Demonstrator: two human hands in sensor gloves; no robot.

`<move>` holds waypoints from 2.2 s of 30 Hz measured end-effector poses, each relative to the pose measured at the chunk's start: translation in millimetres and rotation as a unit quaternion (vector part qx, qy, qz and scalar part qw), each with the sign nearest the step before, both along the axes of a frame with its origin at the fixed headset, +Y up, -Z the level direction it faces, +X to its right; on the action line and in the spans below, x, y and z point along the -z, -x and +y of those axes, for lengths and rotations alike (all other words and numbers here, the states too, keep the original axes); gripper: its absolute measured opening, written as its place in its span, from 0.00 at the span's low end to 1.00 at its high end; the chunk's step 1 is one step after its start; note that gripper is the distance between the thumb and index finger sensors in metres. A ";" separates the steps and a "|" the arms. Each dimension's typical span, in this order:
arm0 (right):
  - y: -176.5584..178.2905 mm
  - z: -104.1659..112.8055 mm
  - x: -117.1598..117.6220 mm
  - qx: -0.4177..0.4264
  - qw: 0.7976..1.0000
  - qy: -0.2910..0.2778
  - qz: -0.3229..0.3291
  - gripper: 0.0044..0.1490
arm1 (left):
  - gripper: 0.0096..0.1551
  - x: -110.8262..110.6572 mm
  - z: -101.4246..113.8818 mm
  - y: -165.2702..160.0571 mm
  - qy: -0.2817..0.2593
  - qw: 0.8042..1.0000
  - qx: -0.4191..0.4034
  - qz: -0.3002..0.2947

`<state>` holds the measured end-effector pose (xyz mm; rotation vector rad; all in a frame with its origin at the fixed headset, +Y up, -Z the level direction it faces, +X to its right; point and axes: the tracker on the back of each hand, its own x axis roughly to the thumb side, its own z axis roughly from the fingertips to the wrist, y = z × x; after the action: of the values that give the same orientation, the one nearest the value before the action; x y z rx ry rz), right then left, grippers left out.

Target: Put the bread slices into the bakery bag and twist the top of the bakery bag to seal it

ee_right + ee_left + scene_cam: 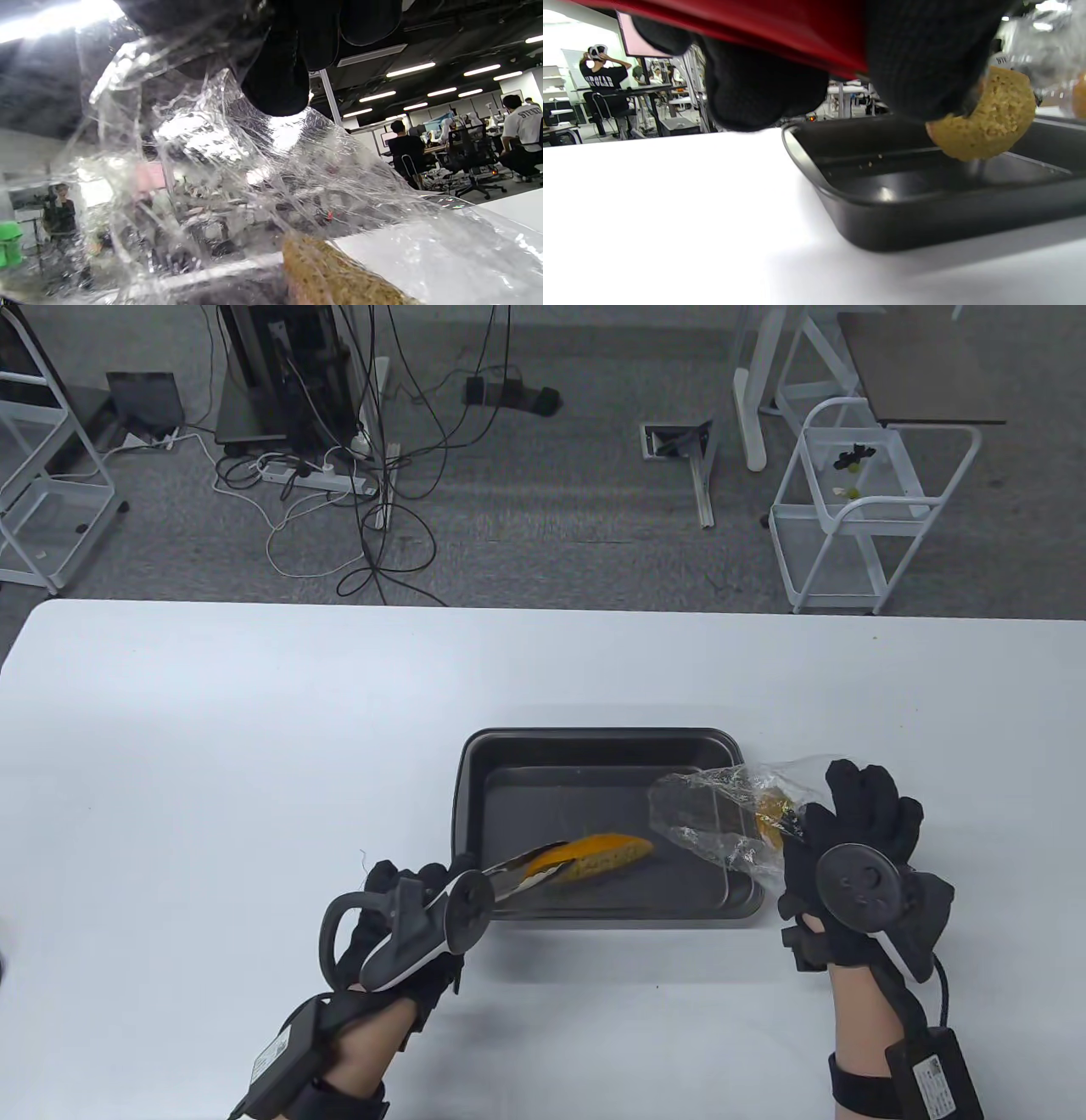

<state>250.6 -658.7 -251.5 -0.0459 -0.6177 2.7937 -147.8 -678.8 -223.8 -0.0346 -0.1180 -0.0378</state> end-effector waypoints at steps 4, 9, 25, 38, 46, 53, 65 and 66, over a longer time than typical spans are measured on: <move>7.9 -3.5 0.6 -0.023 1.000 -0.001 0.001 0.27 | 0.43 -9.1 9.9 9.1 -0.011 1.000 -0.005 0.001; 15.6 -7.7 1.5 -0.044 0.999 -0.010 0.003 0.27 | 0.43 -18.5 18.6 16.3 -0.022 1.000 -0.011 0.003; 59.6 -15.6 -6.5 -0.136 0.990 -0.037 0.030 0.27 | 0.42 -13.4 12.9 -22.0 0.026 0.997 -0.074 -0.010; 72.5 -14.3 -14.2 -0.133 0.988 -0.072 0.014 0.27 | 0.43 -3.3 -2.3 -37.2 0.157 0.974 -0.162 0.005; 76.5 -8.3 -24.1 -0.108 0.986 -0.127 -0.031 0.27 | 0.43 1.5 -22.8 -41.8 0.269 0.928 -0.257 0.023; 83.2 -11.8 -21.9 -0.130 0.985 -0.104 0.047 0.27 | 0.43 7.9 -33.0 -43.8 0.297 0.893 -0.337 0.023; 83.1 -9.7 -21.0 -0.111 0.990 -0.078 0.039 0.27 | 0.43 9.0 -43.4 -41.8 0.276 0.869 -0.405 0.068; 83.3 -10.0 -20.4 -0.097 0.991 -0.073 0.055 0.27 | 0.43 8.5 -43.7 -42.7 0.277 0.868 -0.405 0.072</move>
<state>167.3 -668.7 -231.1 0.2071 -0.8374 2.9014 -105.1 -722.5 -232.3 -0.5619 0.0169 0.8477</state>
